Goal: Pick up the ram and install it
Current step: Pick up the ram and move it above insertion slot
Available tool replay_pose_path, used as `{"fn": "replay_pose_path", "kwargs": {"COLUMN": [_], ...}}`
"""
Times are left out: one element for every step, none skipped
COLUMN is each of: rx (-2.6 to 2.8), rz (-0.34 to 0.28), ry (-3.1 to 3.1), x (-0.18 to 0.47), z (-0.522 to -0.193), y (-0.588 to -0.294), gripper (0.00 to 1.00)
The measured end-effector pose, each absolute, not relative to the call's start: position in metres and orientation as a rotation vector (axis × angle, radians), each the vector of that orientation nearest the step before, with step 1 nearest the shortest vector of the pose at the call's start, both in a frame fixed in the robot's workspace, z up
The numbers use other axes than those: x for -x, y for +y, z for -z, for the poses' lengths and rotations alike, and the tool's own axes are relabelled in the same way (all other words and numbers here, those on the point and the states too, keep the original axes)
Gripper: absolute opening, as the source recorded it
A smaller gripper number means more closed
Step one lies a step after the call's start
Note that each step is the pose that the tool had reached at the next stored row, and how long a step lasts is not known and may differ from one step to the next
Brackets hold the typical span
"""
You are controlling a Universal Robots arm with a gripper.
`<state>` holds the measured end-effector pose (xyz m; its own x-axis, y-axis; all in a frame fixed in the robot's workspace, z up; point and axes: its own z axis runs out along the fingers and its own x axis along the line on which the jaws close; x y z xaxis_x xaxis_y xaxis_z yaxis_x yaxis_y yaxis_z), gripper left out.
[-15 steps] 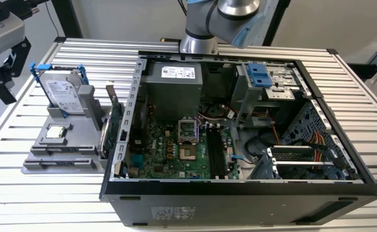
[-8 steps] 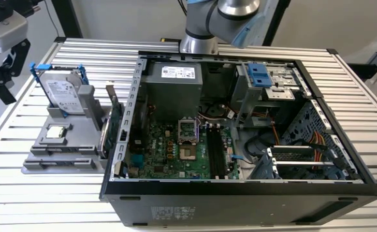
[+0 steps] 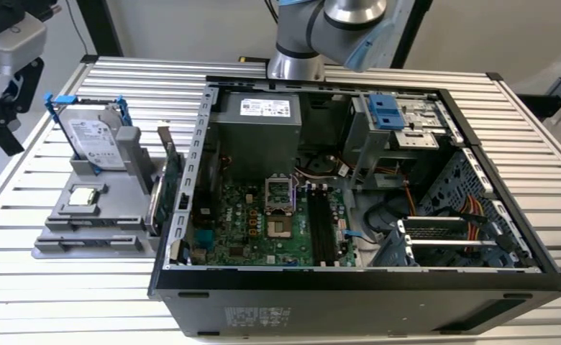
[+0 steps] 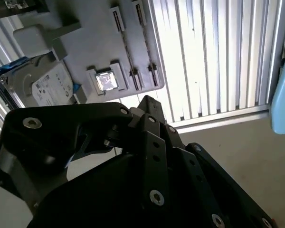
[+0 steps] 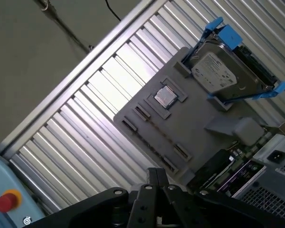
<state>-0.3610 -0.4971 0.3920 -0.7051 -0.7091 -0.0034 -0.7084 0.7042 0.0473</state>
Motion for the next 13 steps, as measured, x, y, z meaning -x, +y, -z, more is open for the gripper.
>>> {"fn": "replay_pose_path", "kwargs": {"rx": [-1.214,-1.228,-1.241,-1.255,-1.268,-1.281,-1.294,-1.308,-1.320,-1.334,-1.346,-1.359,-1.372], "rz": [0.070,0.070,0.070,0.069,0.069,0.069,0.069,0.069,0.068,0.068,0.068,0.068,0.068], "ry": [-2.880,-2.874,-2.868,-2.862,-2.856,-2.850,-2.844,-2.837,-2.831,-2.825,-2.818,-2.812,-2.805], "x": [0.3610,0.3610,0.3610,0.3610,0.3610,0.3610,0.3610,0.3610,0.3610,0.3610,0.3611,0.3611,0.3611], "z": [-0.3919,-0.3920,-0.3920,-0.3920,-0.3920,-0.3920,-0.3920,-0.3920,-0.3920,-0.3920,-0.3920,-0.3920,-0.3920], "y": [-0.4971,-0.4971,-0.4971,-0.4970,-0.4971,-0.4971,-0.4971,-0.4970,-0.4971,-0.4971,-0.4970,-0.4970,-0.4970], "gripper": [0.00,0.00,0.00,0.00,0.00,0.00,0.00,0.00,0.00,0.00,0.00,0.00,0.00]}}
